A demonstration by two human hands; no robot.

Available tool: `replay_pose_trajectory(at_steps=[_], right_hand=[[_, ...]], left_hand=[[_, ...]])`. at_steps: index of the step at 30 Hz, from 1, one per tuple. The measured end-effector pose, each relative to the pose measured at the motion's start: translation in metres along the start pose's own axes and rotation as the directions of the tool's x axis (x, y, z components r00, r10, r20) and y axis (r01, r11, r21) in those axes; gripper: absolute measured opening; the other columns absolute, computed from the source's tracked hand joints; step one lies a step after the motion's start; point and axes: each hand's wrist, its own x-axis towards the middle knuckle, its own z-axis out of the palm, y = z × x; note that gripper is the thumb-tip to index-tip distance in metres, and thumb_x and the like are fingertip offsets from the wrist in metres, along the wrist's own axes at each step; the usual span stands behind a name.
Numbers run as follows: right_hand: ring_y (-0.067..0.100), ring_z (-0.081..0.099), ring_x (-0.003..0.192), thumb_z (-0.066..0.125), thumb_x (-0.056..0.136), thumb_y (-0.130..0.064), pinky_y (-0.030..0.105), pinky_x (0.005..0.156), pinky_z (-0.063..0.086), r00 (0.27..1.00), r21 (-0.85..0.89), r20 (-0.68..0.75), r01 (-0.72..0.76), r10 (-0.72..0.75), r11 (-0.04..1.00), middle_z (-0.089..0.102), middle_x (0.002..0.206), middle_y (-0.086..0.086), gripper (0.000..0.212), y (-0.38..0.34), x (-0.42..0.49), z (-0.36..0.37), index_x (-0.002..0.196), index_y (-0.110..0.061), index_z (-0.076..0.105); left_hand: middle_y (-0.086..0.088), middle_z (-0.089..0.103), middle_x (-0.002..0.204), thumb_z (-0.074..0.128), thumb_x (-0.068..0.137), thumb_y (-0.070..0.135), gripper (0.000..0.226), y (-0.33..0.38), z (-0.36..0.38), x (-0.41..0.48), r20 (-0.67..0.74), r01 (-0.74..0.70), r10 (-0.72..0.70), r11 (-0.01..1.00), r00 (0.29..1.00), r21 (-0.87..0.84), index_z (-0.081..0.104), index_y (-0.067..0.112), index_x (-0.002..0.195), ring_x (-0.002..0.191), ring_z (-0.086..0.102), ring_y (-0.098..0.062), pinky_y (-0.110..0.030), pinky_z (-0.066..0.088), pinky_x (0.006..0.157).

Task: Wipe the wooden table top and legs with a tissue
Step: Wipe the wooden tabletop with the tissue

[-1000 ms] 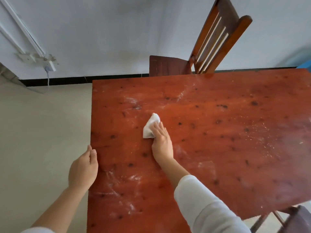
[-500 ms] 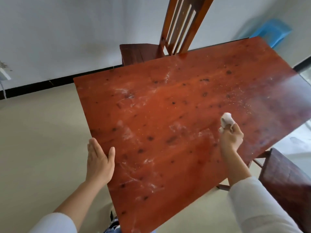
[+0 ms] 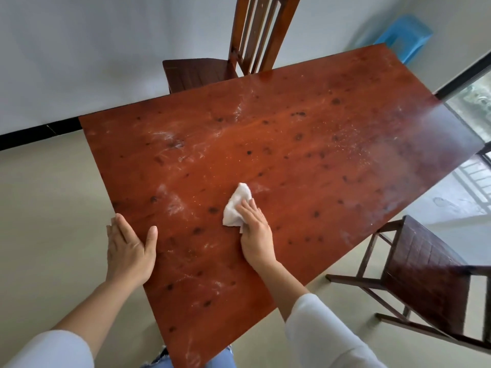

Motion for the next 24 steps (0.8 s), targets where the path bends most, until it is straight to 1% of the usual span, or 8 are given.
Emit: replay_pose_trajectory(at_steps=[3,6,9,12,14,17,21,24], right_hand=[[0.005,0.041,0.126,0.046,0.089,0.008,0.01,0.101,0.035,0.995,0.197,0.055,-0.089,0.08,0.976,0.047,0.125,-0.012,0.045,-0.005,-0.002,-0.016,0.127,-0.014,0.06],[0.016,0.058,0.111,0.05,0.089,0.006,0.029,0.095,0.049,0.908,0.342,-0.224,-0.266,0.353,0.901,0.061,0.123,0.0,0.039,0.021,0.011,-0.062,0.12,-0.015,0.064],[0.025,0.06,0.101,0.046,0.087,0.004,0.03,0.088,0.046,0.726,0.207,-0.463,-0.47,0.509,0.858,0.066,0.114,0.011,0.043,0.083,0.023,-0.125,0.122,-0.014,0.063],[0.033,0.057,0.101,0.045,0.088,-0.001,0.037,0.089,0.045,0.625,0.099,-0.457,-0.672,0.633,0.734,0.062,0.114,0.017,0.039,0.135,0.017,-0.172,0.122,-0.016,0.058],[0.038,0.052,0.113,0.047,0.09,-0.002,0.038,0.096,0.039,0.643,-0.004,-0.399,-0.714,0.654,0.7,0.055,0.128,0.022,0.038,0.145,0.007,-0.177,0.126,-0.012,0.055],[0.031,0.032,0.138,0.043,0.091,0.005,0.034,0.11,0.026,0.755,-0.103,-0.387,-0.606,0.529,0.789,0.035,0.149,0.018,0.05,0.134,-0.015,-0.144,0.14,-0.006,0.043],[0.019,0.024,0.143,0.039,0.088,0.015,0.033,0.116,0.024,0.911,-0.082,-0.264,-0.349,0.318,0.933,0.036,0.149,0.007,0.055,0.085,-0.048,-0.075,0.137,-0.008,0.047],[0.003,0.021,0.139,0.042,0.092,0.008,0.014,0.111,0.02,0.969,-0.063,-0.174,-0.19,0.176,0.98,0.035,0.144,-0.011,0.049,0.049,-0.061,-0.044,0.135,-0.015,0.051]], left_hand=[[-0.014,-0.012,0.157,0.017,0.087,0.061,0.087,0.0,0.0,0.001,0.013,0.011,-0.011,0.999,1.0,0.036,-0.018,0.007,0.145,0.145,-0.01,-0.026,-0.039,0.001,0.118],[-0.015,-0.011,0.157,0.018,0.088,0.06,0.087,0.003,0.0,0.0,0.004,0.024,-0.024,0.999,1.0,0.047,-0.018,0.007,0.145,0.145,-0.009,-0.026,-0.04,0.002,0.118],[-0.016,-0.009,0.157,0.021,0.09,0.059,0.086,0.004,0.0,0.001,-0.015,0.022,-0.021,0.998,1.0,0.056,-0.017,0.006,0.146,0.145,-0.008,-0.027,-0.04,0.003,0.118],[-0.016,-0.008,0.157,0.021,0.09,0.059,0.086,0.004,0.001,0.001,-0.018,0.037,-0.036,0.996,0.999,0.076,-0.017,0.006,0.146,0.145,-0.008,-0.027,-0.041,0.003,0.118],[-0.016,-0.008,0.157,0.022,0.09,0.059,0.087,0.004,0.002,0.002,-0.021,0.039,-0.037,0.996,0.999,0.078,-0.017,0.006,0.146,0.145,-0.008,-0.027,-0.041,0.003,0.118],[-0.016,-0.008,0.157,0.022,0.088,0.061,0.088,0.004,0.001,0.002,-0.017,0.046,-0.045,0.996,0.999,0.073,-0.017,0.007,0.146,0.145,-0.008,-0.027,-0.041,0.003,0.118],[-0.017,-0.007,0.157,0.023,0.088,0.061,0.09,0.006,0.0,0.002,-0.019,0.056,-0.055,0.996,0.998,0.076,-0.016,0.005,0.146,0.145,-0.007,-0.028,-0.042,0.003,0.118],[-0.017,-0.006,0.157,0.025,0.088,0.061,0.09,0.008,0.0,0.002,-0.011,0.056,-0.056,0.995,0.998,0.08,-0.015,0.004,0.146,0.145,-0.006,-0.028,-0.041,0.003,0.118]])
